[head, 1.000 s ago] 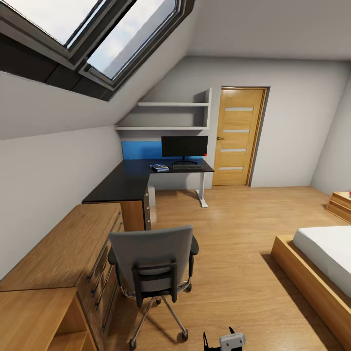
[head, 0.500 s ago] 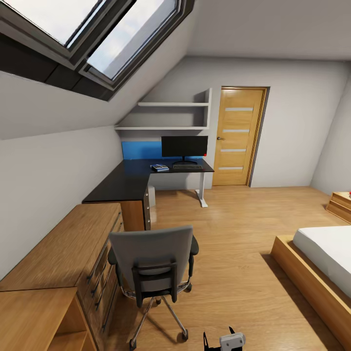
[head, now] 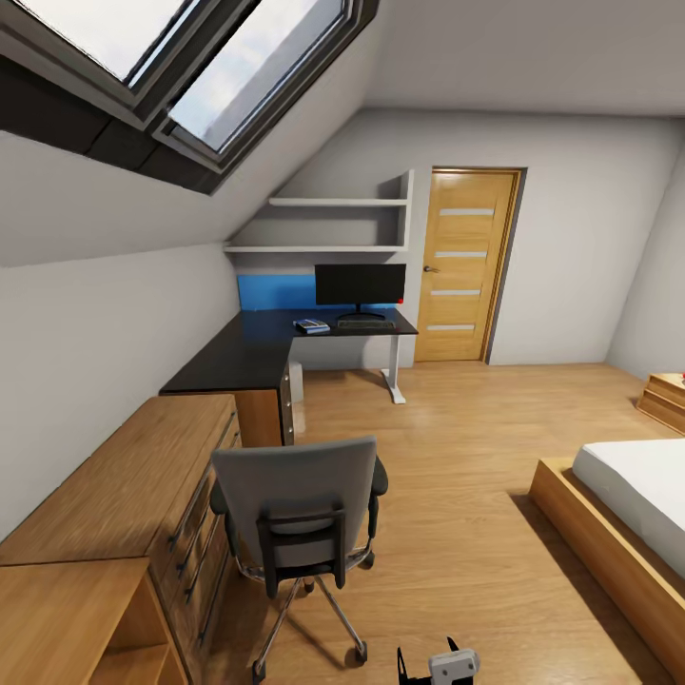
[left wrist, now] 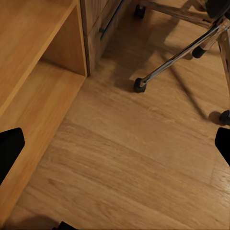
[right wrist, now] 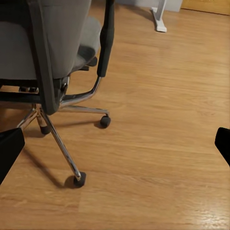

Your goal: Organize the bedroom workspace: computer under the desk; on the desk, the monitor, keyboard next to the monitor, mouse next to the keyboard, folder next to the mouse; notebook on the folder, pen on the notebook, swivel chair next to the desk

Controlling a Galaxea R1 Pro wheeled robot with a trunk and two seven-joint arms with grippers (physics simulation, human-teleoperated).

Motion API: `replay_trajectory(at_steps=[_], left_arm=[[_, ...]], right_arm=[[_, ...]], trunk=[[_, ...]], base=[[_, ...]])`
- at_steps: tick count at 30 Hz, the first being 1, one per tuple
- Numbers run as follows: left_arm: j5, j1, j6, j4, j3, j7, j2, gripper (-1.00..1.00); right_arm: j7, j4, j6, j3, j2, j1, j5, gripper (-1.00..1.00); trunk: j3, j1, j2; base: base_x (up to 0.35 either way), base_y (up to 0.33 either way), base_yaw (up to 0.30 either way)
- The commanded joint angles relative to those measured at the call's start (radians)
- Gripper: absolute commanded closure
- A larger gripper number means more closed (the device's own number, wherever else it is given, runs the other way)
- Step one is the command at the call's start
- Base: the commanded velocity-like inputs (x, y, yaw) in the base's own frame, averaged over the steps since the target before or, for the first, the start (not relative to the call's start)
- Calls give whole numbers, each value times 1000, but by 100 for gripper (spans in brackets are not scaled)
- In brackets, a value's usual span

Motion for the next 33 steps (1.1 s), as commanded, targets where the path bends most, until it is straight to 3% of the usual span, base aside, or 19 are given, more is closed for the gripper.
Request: replay_trajectory(at_steps=[1,33], left_arm=[[4,-1,-4,0,-9,8,1,-100],[13,-1,-1,0,-4,12,1,-100]], right_arm=[[-6,1,-1,9,0,-1,-3,-100],[-6,1,-4,9,-2,-1,-2,-100]], trunk=[[-5,4,-8],[-105,127,-232]], base=[[0,0,0],[0,0,0]])
